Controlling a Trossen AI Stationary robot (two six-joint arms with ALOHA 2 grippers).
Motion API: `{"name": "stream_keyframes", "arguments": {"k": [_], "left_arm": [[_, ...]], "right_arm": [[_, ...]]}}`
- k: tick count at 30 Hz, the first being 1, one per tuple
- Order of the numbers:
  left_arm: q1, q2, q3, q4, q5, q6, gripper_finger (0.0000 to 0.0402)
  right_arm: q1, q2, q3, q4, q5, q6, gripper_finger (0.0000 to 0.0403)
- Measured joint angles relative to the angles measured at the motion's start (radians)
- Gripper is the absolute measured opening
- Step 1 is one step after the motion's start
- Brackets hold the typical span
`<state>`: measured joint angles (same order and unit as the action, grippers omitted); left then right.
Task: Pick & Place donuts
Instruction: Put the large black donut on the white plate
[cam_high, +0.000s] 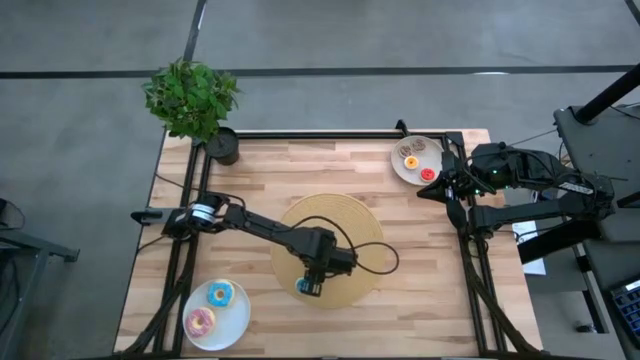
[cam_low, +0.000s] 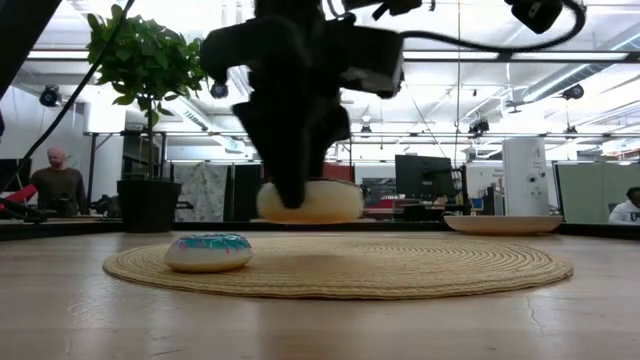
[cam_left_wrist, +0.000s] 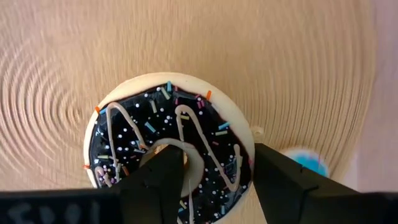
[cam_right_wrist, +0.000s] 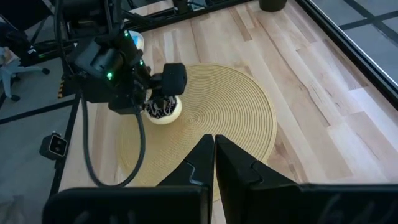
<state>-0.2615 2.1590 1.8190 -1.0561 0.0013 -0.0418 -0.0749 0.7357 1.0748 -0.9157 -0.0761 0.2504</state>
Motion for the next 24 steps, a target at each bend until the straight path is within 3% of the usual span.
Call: {"name": "stream_keyframes", "arguments": {"k": [12,24], "left_arm": [[-0.004,0.000,0.064,-0.200,0.111,-0.001,0.0151],[-0.026,-0.054,0.092,-0.273,0.115,-0.019,0.0151]], "right_arm": [[0.000,0.000,0.000,0.000,0.000,0.000,0.0009],[0.000,0.000,0.000,0.014,0.000,0.003,0.0009]]}}
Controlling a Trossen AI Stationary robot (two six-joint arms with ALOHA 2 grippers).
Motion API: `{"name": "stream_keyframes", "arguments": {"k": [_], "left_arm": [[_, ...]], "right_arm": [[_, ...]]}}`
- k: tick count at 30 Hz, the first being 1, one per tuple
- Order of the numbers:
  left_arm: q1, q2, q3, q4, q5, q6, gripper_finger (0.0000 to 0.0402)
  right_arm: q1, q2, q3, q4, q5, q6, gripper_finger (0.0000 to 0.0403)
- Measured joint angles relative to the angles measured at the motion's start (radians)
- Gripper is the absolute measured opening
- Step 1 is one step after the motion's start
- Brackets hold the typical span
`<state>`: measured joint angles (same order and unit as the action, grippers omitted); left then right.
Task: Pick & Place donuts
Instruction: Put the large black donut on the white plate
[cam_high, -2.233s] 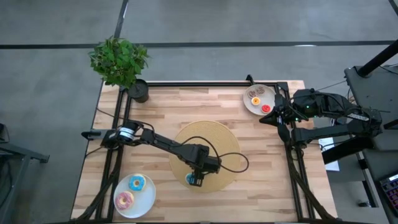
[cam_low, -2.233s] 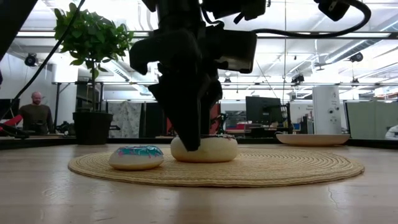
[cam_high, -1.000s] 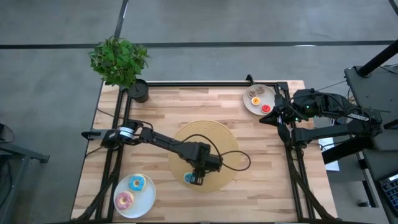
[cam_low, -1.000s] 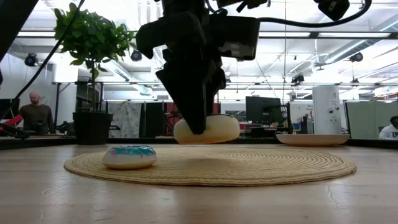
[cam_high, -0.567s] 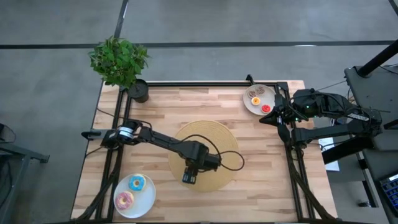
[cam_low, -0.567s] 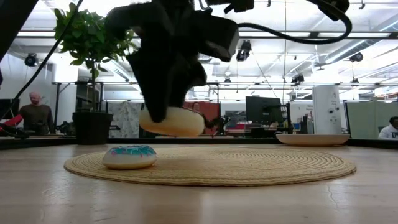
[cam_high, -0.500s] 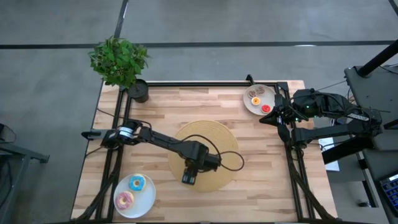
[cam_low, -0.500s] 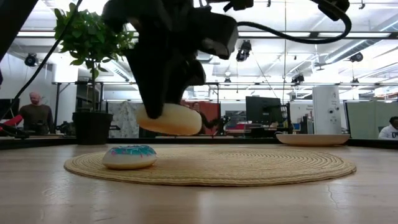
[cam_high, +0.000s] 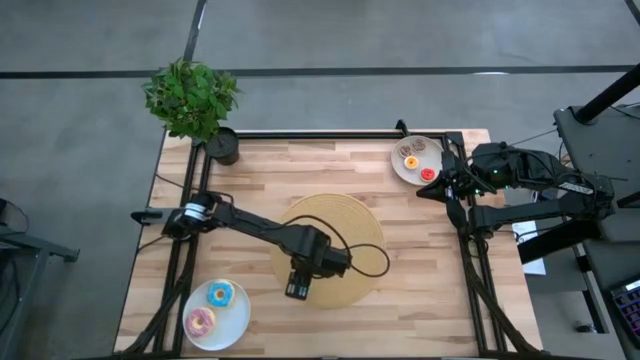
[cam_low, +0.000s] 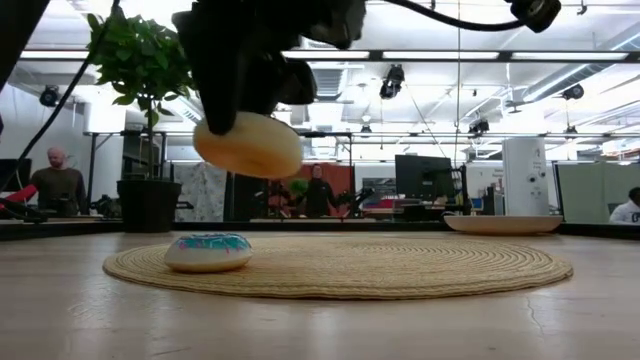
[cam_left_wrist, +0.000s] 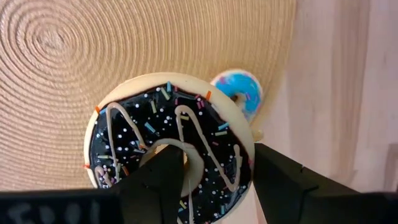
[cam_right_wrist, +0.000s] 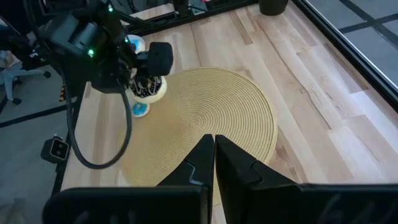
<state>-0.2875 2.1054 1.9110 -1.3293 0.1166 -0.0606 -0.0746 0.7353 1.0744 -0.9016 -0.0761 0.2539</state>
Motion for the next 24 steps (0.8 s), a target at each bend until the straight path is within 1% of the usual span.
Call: {"name": "stream_keyframes", "arguments": {"k": [15,24], "left_arm": [[-0.088,-0.067,-0.002,-0.132,0.027,-0.077,0.0151],[-0.170,-0.124,-0.002,-0.154,0.056,-0.140,0.0151]], "right_arm": [[0.000,0.008,0.000,0.003,0.000,0.005,0.0009],[0.000,0.022,0.000,0.003,0.000,0.008,0.0009]]}}
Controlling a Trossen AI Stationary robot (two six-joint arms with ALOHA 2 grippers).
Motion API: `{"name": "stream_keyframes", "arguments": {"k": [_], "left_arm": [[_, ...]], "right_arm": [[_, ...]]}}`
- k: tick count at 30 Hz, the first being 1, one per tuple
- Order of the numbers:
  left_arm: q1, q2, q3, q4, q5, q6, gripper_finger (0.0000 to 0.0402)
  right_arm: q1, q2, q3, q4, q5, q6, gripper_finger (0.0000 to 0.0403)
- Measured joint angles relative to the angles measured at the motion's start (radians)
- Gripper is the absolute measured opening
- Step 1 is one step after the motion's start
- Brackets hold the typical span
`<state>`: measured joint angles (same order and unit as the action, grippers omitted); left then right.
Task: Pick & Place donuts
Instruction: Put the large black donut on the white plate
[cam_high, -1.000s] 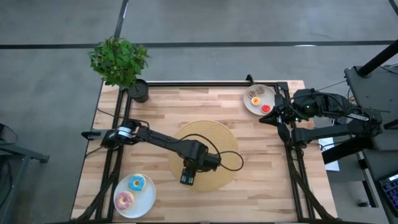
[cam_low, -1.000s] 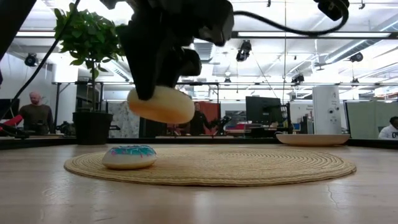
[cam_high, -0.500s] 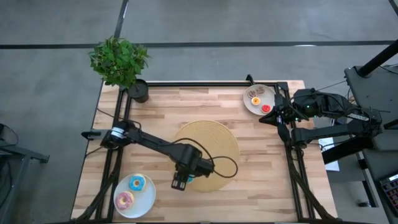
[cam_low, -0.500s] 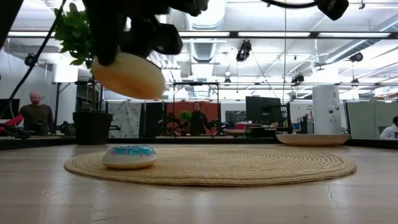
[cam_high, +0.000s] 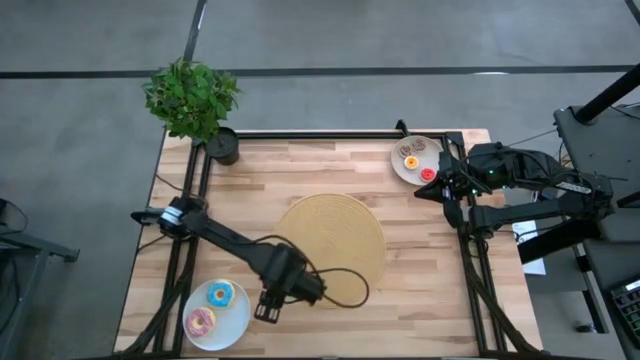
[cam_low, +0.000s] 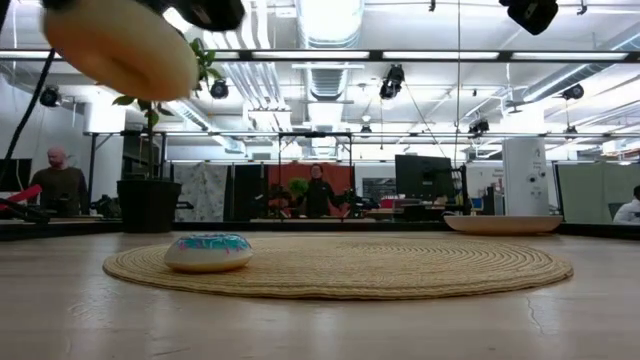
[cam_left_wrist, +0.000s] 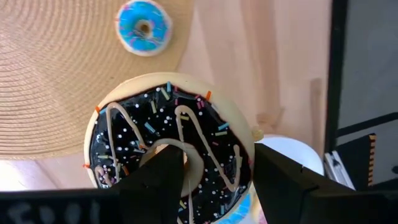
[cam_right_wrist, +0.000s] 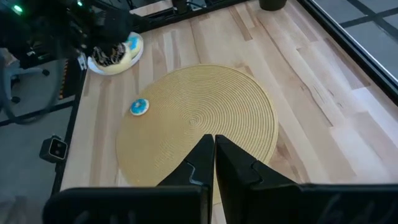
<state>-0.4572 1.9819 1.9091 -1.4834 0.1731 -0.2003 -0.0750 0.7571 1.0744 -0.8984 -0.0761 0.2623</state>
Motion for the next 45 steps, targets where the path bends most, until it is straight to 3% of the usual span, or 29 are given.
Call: {"name": "stream_keyframes", "arguments": {"k": [10,18,34,45], "left_arm": [[-0.090,-0.025,-0.023,0.001,-0.002,-0.101,0.0151],[-0.185,-0.077,-0.136,0.046,-0.001,-0.225,0.0151],[-0.391,-0.340,-0.544,0.402,0.000,-0.580,0.0151],[-0.481,-0.349,-0.698,0.656,0.028,-0.748,0.0151]], "right_arm": [[0.000,0.011,0.000,0.000,0.000,0.000,0.0009],[0.000,0.011,0.000,0.000,0.000,0.000,0.0009],[0.000,0.013,0.000,0.024,0.000,0.026,0.0009],[0.000,0.013,0.000,0.025,0.000,0.045,0.0009]]}}
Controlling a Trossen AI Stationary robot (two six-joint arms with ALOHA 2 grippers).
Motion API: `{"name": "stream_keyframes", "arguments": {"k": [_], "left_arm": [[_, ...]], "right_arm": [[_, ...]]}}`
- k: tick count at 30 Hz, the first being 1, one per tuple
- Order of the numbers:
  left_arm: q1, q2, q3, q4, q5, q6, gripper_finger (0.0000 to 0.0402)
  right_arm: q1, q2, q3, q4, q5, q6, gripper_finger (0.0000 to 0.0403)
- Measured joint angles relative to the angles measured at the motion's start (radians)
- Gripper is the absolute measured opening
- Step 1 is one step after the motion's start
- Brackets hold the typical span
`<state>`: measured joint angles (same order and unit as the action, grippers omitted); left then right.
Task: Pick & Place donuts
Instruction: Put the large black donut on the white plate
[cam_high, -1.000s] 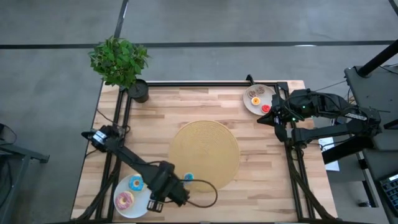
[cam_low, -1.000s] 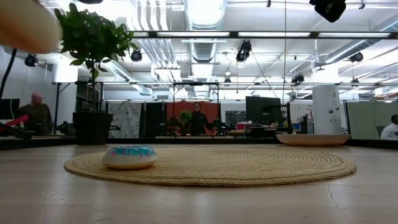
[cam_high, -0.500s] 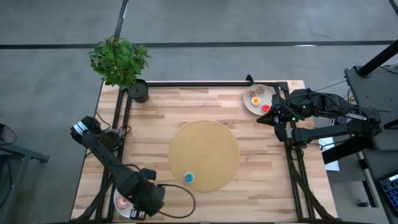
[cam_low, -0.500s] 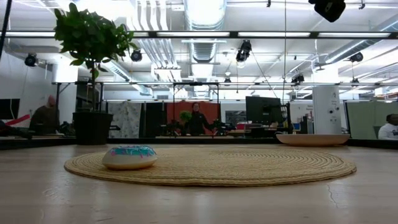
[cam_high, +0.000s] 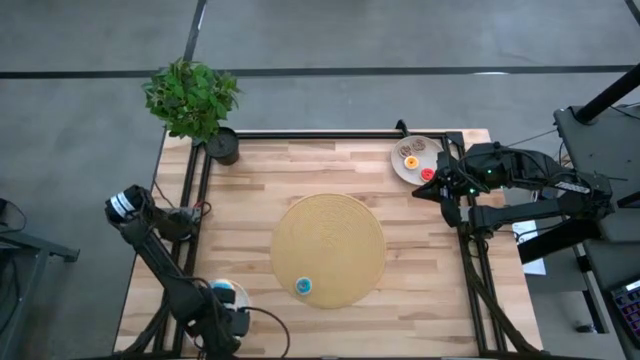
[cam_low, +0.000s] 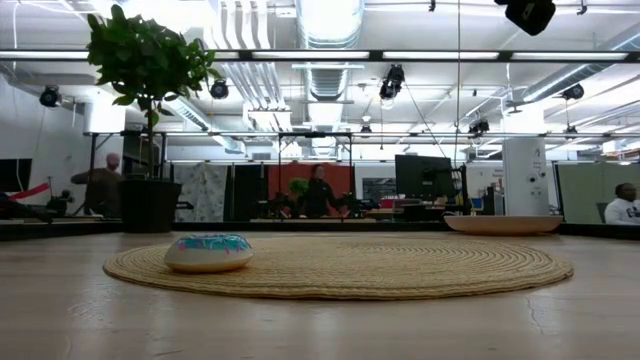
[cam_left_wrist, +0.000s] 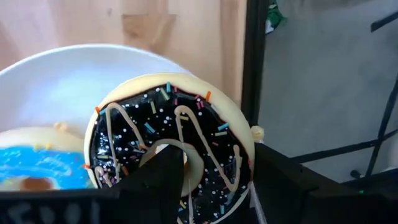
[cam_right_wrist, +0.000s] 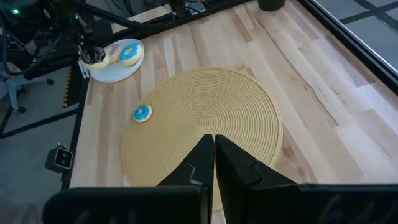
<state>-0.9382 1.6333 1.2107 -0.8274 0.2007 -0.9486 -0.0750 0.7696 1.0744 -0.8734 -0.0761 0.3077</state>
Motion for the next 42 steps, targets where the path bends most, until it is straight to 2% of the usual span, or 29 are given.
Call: {"name": "stream_keyframes", "arguments": {"k": [16,28,42], "left_arm": [[-0.002,0.000,-0.124,0.128,-0.018,-0.025,0.0151],[0.000,0.000,-0.173,0.248,-0.015,-0.016,0.0151],[0.000,0.001,-0.203,0.252,0.000,-0.021,0.0151]], "right_arm": [[0.000,0.000,0.000,0.000,0.025,0.000,0.0009],[0.000,0.000,0.000,0.000,0.027,0.006,0.0009],[0.000,0.000,0.000,-0.001,0.026,0.007,0.0009]]}}
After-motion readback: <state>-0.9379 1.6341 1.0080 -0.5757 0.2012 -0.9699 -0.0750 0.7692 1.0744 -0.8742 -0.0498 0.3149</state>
